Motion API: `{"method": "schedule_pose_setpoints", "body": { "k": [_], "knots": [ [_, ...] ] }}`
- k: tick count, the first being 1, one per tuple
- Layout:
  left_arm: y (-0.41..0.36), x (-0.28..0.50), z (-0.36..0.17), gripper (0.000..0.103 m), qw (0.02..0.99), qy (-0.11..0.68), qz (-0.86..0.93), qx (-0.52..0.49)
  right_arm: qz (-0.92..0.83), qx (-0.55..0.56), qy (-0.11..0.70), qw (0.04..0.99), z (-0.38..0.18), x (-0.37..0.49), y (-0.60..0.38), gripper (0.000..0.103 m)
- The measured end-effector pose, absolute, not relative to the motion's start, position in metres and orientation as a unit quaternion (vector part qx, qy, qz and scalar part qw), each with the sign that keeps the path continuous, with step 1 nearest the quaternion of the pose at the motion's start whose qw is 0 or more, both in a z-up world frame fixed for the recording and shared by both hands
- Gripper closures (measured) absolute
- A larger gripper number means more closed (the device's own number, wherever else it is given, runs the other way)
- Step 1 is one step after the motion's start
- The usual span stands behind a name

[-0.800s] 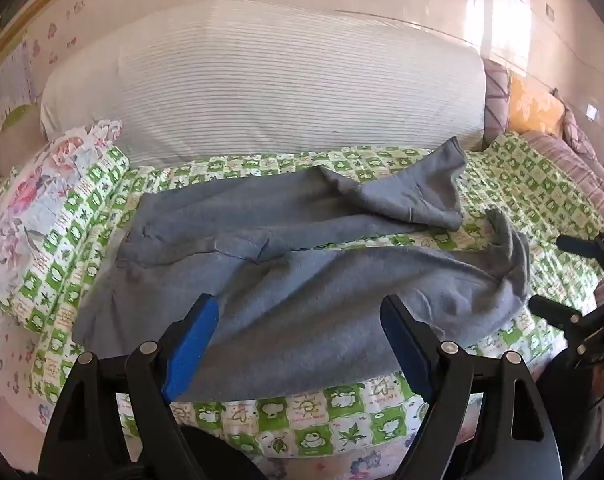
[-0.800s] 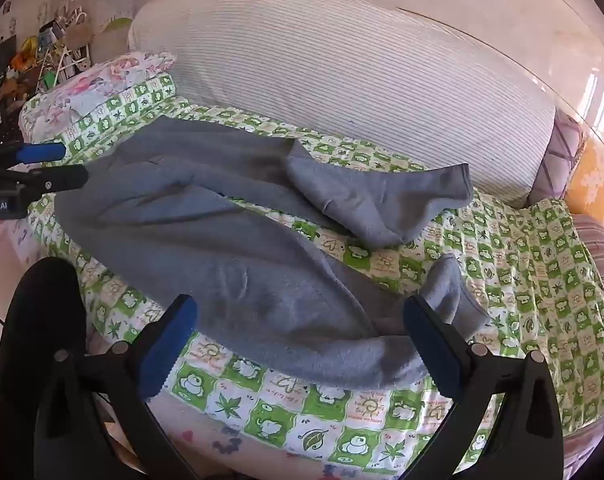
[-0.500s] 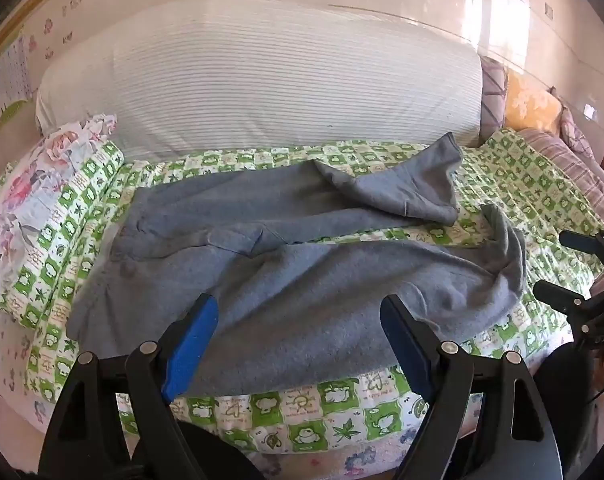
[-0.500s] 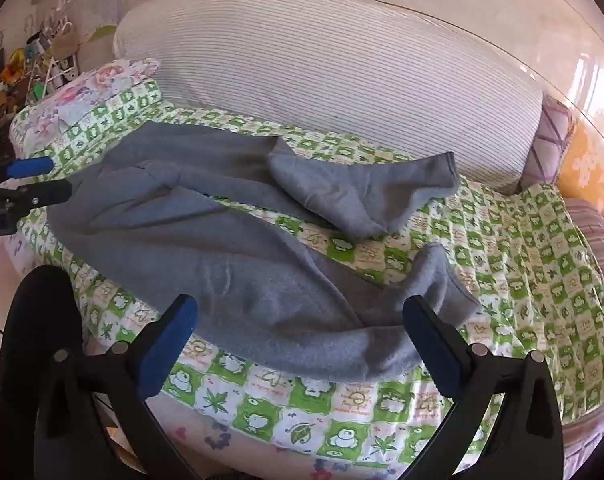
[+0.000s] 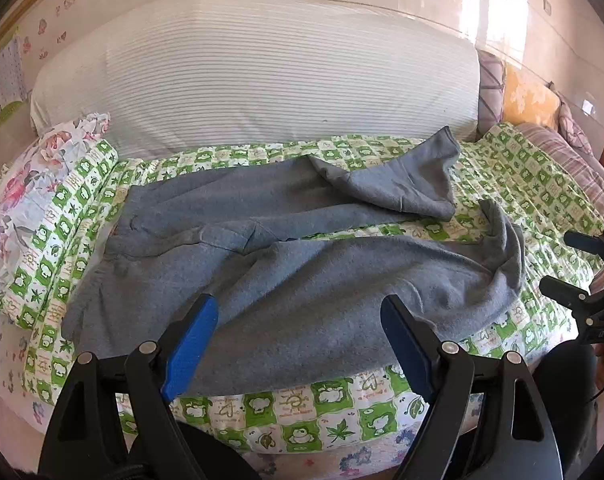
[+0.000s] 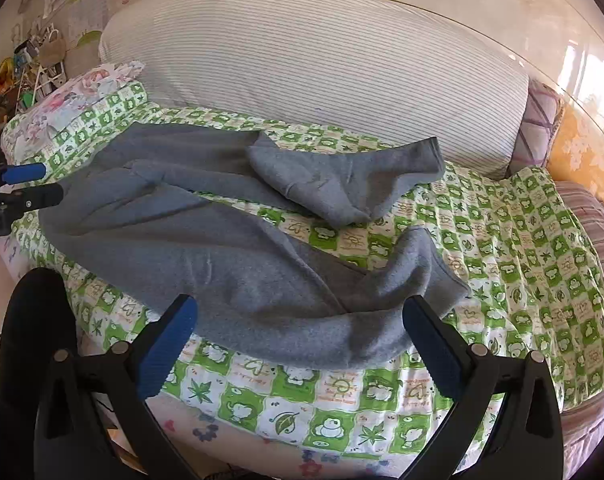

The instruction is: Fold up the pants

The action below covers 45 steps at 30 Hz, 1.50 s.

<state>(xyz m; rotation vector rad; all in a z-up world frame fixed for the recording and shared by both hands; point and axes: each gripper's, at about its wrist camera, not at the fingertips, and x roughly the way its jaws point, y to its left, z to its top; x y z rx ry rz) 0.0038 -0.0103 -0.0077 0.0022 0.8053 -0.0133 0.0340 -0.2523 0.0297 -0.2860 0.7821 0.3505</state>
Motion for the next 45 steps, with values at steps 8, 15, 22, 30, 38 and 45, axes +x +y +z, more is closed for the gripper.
{"method": "schedule_pose_setpoints", "body": {
  "k": [8,15,22,30,38,45],
  "knots": [
    [-0.014,0.008,-0.011,0.019,0.916,0.4,-0.014,-0.002,0.163,-0.128,0.382,0.901,0.028,0.039,-0.263,0.0],
    [-0.018,0.011,-0.014,0.019,0.914,0.405,-0.019,-0.002,0.159,-0.12,0.386,0.901,0.025,0.039,-0.269,0.0],
    [-0.019,0.013,-0.016,0.019,0.912,0.409,-0.021,-0.003,0.158,-0.115,0.391,0.899,0.022,0.042,-0.272,0.0],
    [-0.019,0.017,-0.02,0.019,0.91,0.414,-0.023,-0.005,0.158,-0.114,0.393,0.898,0.018,0.045,-0.276,0.0],
    [-0.023,0.02,-0.023,0.019,0.909,0.415,-0.026,-0.005,0.159,-0.113,0.395,0.898,0.015,0.046,-0.274,0.0],
    [-0.027,0.021,-0.027,0.019,0.905,0.423,-0.04,-0.009,0.159,-0.11,0.397,0.897,0.012,0.048,-0.277,0.0]
  ]
}}
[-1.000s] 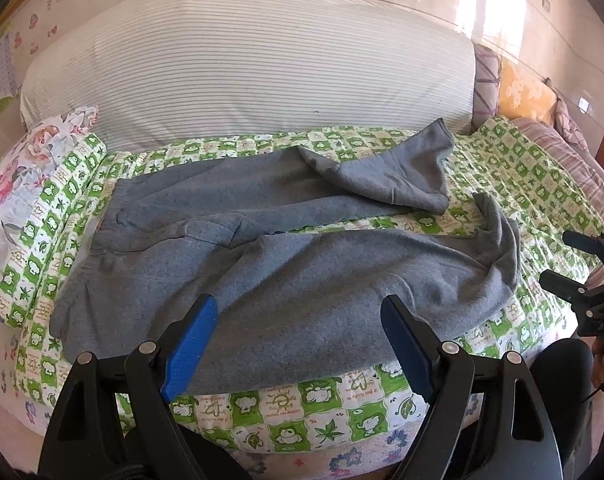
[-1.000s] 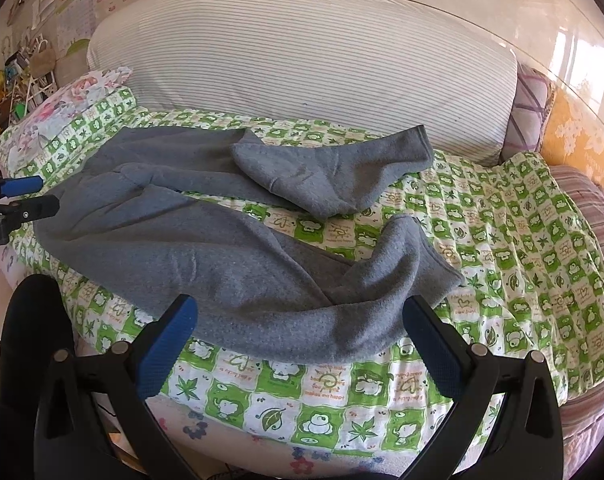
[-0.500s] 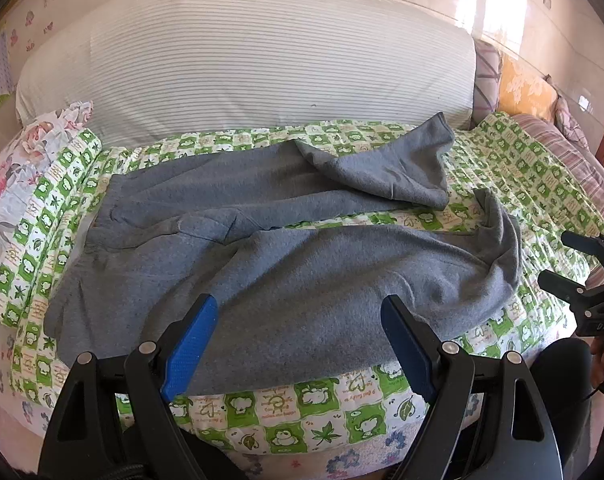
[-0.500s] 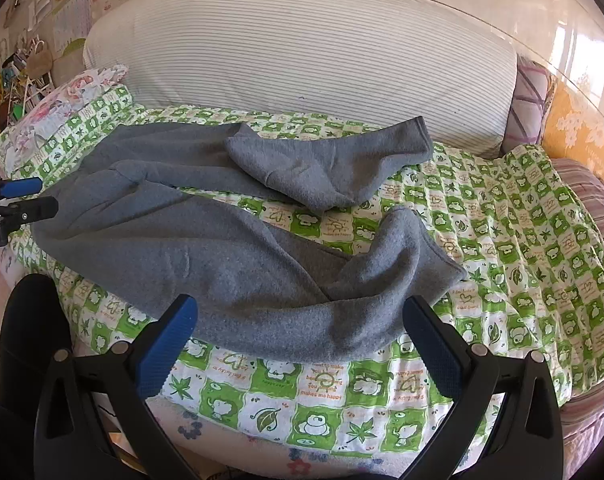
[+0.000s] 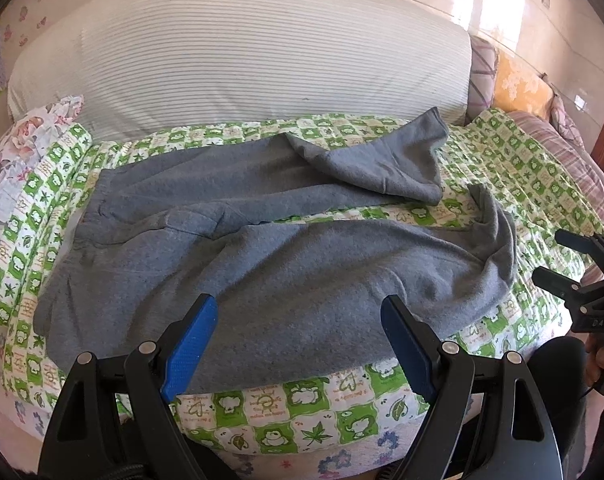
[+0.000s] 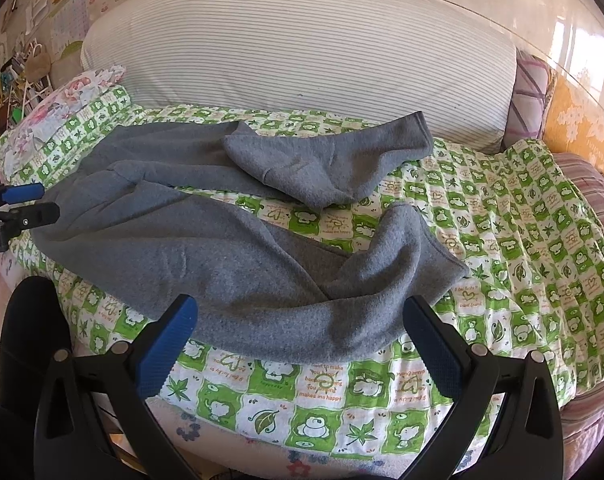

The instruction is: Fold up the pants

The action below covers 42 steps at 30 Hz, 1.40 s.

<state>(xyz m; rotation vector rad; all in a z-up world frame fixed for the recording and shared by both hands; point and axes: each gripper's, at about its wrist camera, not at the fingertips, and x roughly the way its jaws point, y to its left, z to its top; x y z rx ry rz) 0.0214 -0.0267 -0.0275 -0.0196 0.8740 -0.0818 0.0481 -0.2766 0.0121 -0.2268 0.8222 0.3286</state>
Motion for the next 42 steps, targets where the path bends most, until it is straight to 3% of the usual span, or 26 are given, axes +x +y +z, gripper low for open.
{"method": "schedule_pose_setpoints", "body": {
  "k": [19,23,28,34,36,37,38,40,42],
  "knots": [
    [-0.115,0.039,-0.07,0.019,0.855,0.478,-0.194,0.054,0.043,-0.001,0.436,0.899,-0.011,0.09,-0.372,0.001],
    [-0.139,0.047,-0.081,0.019,0.844,0.481,-0.223,0.088,0.024,0.045,0.458,0.888,-0.021,0.118,-0.392,0.016],
    [-0.163,0.058,-0.101,0.019,0.833,0.481,-0.229,0.152,-0.007,0.077,0.481,0.873,-0.039,0.155,-0.415,0.022],
    [-0.168,0.076,-0.126,0.019,0.819,0.505,-0.212,0.169,-0.011,0.119,0.522,0.845,-0.072,0.188,-0.425,0.043],
    [-0.166,0.079,-0.131,0.017,0.817,0.509,-0.217,0.162,-0.01,0.11,0.518,0.848,-0.074,0.191,-0.423,0.055],
    [-0.165,0.081,-0.133,0.018,0.815,0.512,-0.218,0.159,-0.005,0.106,0.515,0.851,-0.072,0.19,-0.421,0.077],
    [-0.165,0.083,-0.133,0.02,0.814,0.513,-0.221,0.157,-0.003,0.106,0.514,0.851,-0.072,0.19,-0.42,0.094],
    [-0.165,0.082,-0.13,0.039,0.814,0.509,-0.234,0.153,0.002,0.112,0.509,0.853,-0.069,0.188,-0.421,0.098],
    [-0.169,0.08,-0.122,0.076,0.811,0.508,-0.25,0.148,-0.002,0.115,0.498,0.86,-0.061,0.181,-0.424,0.099]
  ]
}}
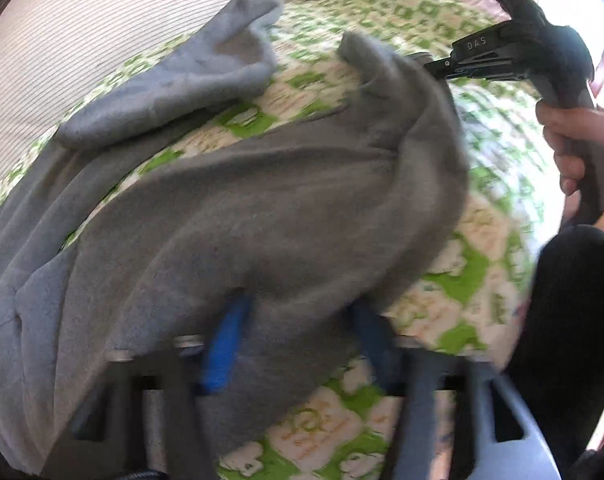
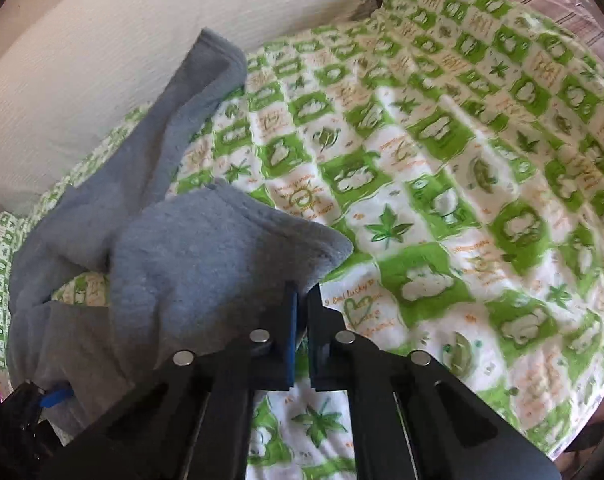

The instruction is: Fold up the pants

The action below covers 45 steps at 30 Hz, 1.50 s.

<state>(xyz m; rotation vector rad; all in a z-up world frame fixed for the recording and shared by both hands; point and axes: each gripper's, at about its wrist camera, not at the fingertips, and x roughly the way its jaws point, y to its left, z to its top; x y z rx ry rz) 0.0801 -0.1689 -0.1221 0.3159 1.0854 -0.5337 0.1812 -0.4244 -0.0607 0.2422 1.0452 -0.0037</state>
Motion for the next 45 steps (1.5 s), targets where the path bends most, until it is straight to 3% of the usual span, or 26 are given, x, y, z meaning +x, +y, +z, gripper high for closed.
{"method": "schedule_pose_setpoints", "body": {
  "k": [2,3,9,12,13,15,17,18,24,33,39,45],
  "knots": [
    [-0.175,0.077,-0.114,0.091,0.808,0.505,-0.264,0.148,-0.013,0.126,0.483,0.866,-0.049,0.169,-0.433,0.099],
    [-0.179,0.074,-0.11,0.091,0.809,0.5,-0.268,0.153,-0.025,0.132,0.475,0.87,-0.042,0.159,-0.441,0.099],
    [-0.19,0.074,-0.11,0.092,0.794,0.51,-0.303,0.133,-0.071,0.153,0.483,0.859,-0.04,0.115,-0.482,0.099],
    [-0.185,0.076,-0.117,0.081,0.786,0.527,-0.302,0.112,-0.088,0.156,0.526,0.831,-0.064,0.111,-0.49,0.095],
    [-0.181,0.077,-0.116,0.077,0.785,0.53,-0.303,0.102,-0.092,0.162,0.528,0.829,-0.066,0.111,-0.491,0.09],
    [-0.174,0.076,-0.107,0.046,0.794,0.522,-0.297,0.096,-0.103,0.17,0.522,0.829,-0.058,0.108,-0.492,0.08],
    [-0.167,0.076,-0.096,0.041,0.808,0.505,-0.288,0.101,-0.115,0.163,0.51,0.837,-0.046,0.106,-0.491,0.048],
    [-0.164,0.078,-0.092,0.041,0.811,0.5,-0.286,0.101,-0.117,0.155,0.496,0.846,-0.036,0.105,-0.488,0.044],
    [-0.136,0.108,-0.078,0.041,0.825,0.494,-0.262,0.083,-0.056,0.141,0.445,0.883,0.002,0.121,-0.463,0.043],
    [-0.095,0.174,-0.064,0.037,0.833,0.487,-0.244,0.094,0.094,0.089,0.468,0.874,0.005,0.217,-0.396,0.043],
    [-0.082,0.214,-0.059,0.035,0.83,0.478,-0.253,0.138,0.169,-0.009,0.484,0.859,0.005,0.269,-0.347,0.039],
    [-0.09,0.256,-0.058,0.031,0.8,0.471,-0.314,0.196,0.228,-0.208,0.479,0.822,0.007,0.321,-0.303,0.036]
  ]
}}
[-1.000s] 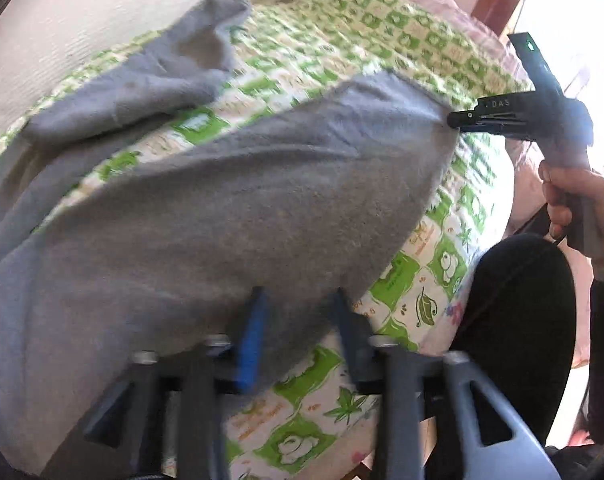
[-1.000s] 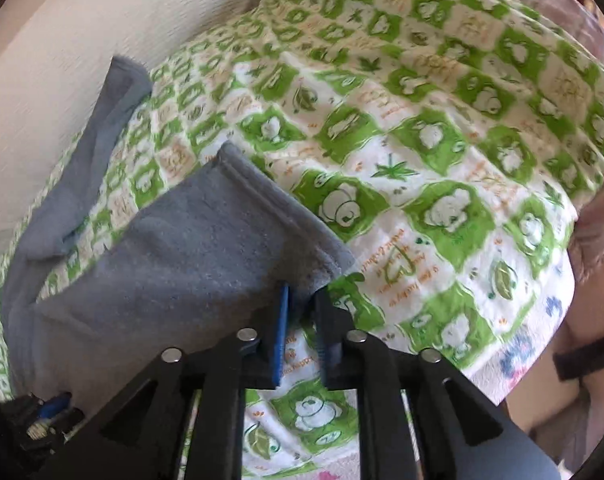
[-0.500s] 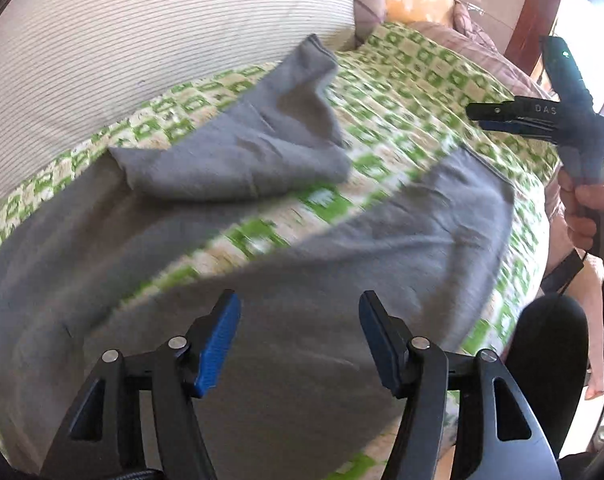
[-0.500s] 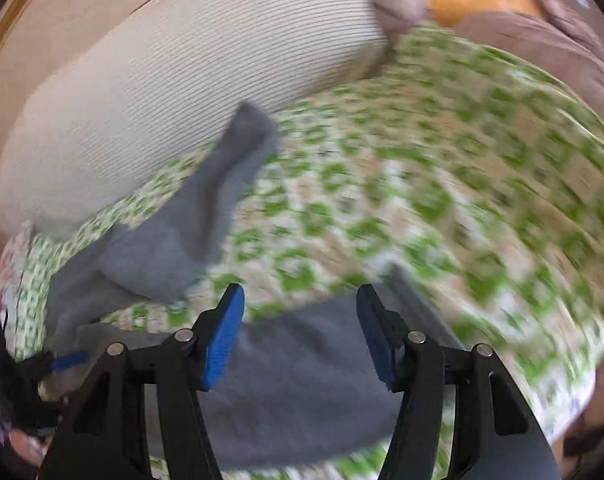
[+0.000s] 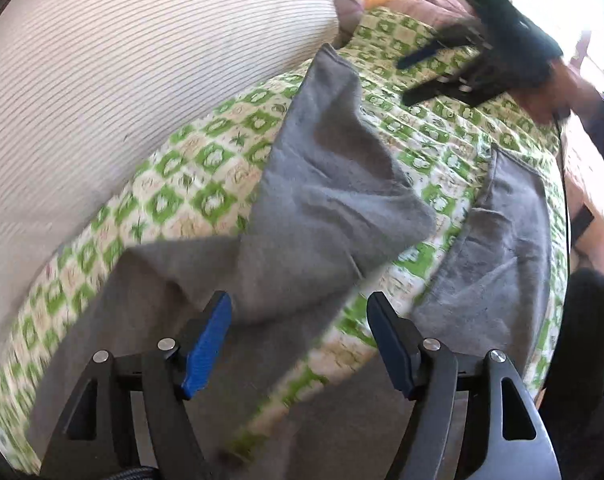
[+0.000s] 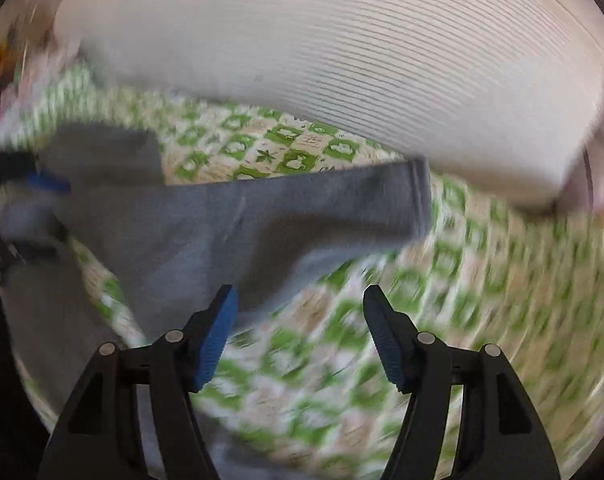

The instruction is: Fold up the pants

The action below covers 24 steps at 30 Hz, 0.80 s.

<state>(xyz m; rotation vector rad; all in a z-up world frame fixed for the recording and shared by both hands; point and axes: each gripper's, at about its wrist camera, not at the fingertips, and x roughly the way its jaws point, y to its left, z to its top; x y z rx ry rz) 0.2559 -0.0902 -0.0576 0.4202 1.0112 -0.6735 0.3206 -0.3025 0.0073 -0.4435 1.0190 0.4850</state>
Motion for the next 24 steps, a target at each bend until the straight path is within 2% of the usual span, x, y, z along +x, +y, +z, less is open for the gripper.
{"method": "schedule_pose_setpoints", "body": {
  "k": [4,11,19,20,21,22,23,24],
  "knots": [
    [-0.096,0.286,-0.064,0.029,0.778,0.485,-0.339,0.209,0.24,-0.301,0.478,0.79,0.009,0.367,-0.288,0.036],
    [-0.105,0.322,-0.086,0.028,0.726,0.533,-0.382,0.21,0.3,-0.341,0.499,0.738,-0.002,0.438,-0.266,0.036],
    [-0.11,0.334,-0.109,0.028,0.687,0.573,-0.392,0.214,0.308,-0.407,0.541,0.668,-0.047,0.467,-0.248,0.037],
    [-0.11,0.332,-0.109,0.03,0.69,0.57,-0.391,0.217,0.303,-0.41,0.544,0.667,-0.05,0.468,-0.249,0.042],
    [-0.111,0.33,-0.109,0.037,0.692,0.565,-0.391,0.221,0.297,-0.41,0.548,0.666,-0.052,0.469,-0.252,0.051],
    [-0.112,0.326,-0.109,0.045,0.694,0.56,-0.393,0.227,0.289,-0.41,0.552,0.666,-0.055,0.469,-0.255,0.076],
    [-0.113,0.325,-0.109,0.068,0.693,0.56,-0.394,0.228,0.279,-0.41,0.554,0.669,-0.056,0.469,-0.26,0.097],
    [-0.115,0.323,-0.11,0.087,0.691,0.561,-0.395,0.226,0.271,-0.406,0.554,0.674,-0.055,0.468,-0.265,0.098]
  ]
}}
